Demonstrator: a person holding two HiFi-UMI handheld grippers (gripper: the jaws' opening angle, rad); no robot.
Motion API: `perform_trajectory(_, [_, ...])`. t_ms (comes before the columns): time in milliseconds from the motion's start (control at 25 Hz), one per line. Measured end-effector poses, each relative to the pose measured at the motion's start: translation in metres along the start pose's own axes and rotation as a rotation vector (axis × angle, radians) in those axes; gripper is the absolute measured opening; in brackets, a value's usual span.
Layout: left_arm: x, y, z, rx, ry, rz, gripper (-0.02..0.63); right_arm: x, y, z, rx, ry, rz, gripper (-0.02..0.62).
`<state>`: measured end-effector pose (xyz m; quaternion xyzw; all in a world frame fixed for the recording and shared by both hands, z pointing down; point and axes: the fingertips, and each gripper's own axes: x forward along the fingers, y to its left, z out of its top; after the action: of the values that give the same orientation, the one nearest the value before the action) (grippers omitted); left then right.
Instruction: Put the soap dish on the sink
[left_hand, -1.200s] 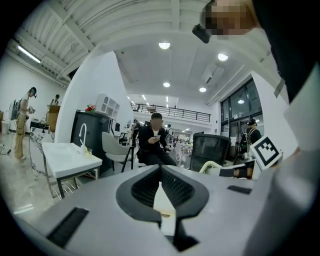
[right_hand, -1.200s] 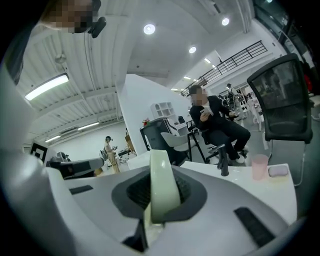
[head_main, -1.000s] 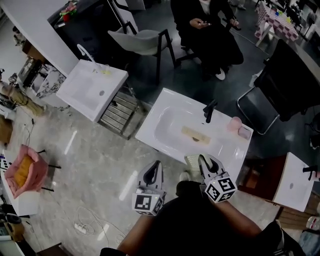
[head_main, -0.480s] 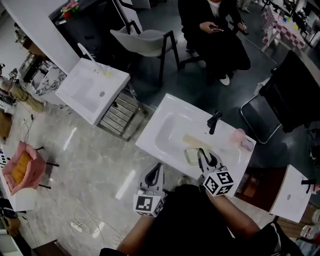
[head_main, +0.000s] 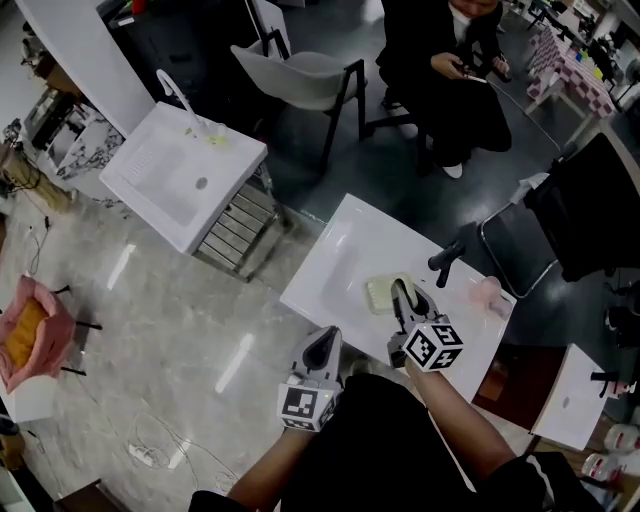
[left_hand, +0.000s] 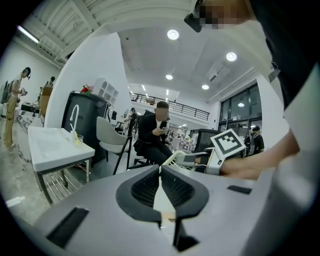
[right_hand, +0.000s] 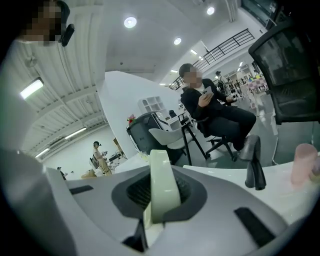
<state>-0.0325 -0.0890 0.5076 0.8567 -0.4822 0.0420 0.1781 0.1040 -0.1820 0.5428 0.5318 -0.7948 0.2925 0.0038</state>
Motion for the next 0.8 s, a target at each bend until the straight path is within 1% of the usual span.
perform_trajectory(200, [0.021,0.030,0.008,-0.010,0.011,-0.051,0.017,0.054,0.003,0.000,-0.006,0.022,-0.016,0.025])
perform_trajectory(400, [0.044,0.060,0.013,-0.019,0.020,-0.082,0.017,0.108,0.001,-0.008,0.027,0.060,-0.009,0.025])
perform_trajectory(640, [0.071,0.102,0.011,-0.031,0.052,-0.108,0.017,0.167,-0.015,-0.017,0.065,0.085,-0.045,0.025])
perform_trajectory(800, [0.091,0.127,0.008,-0.032,0.065,-0.117,0.017,0.204,-0.034,-0.029,0.066,0.097,-0.062,0.025])
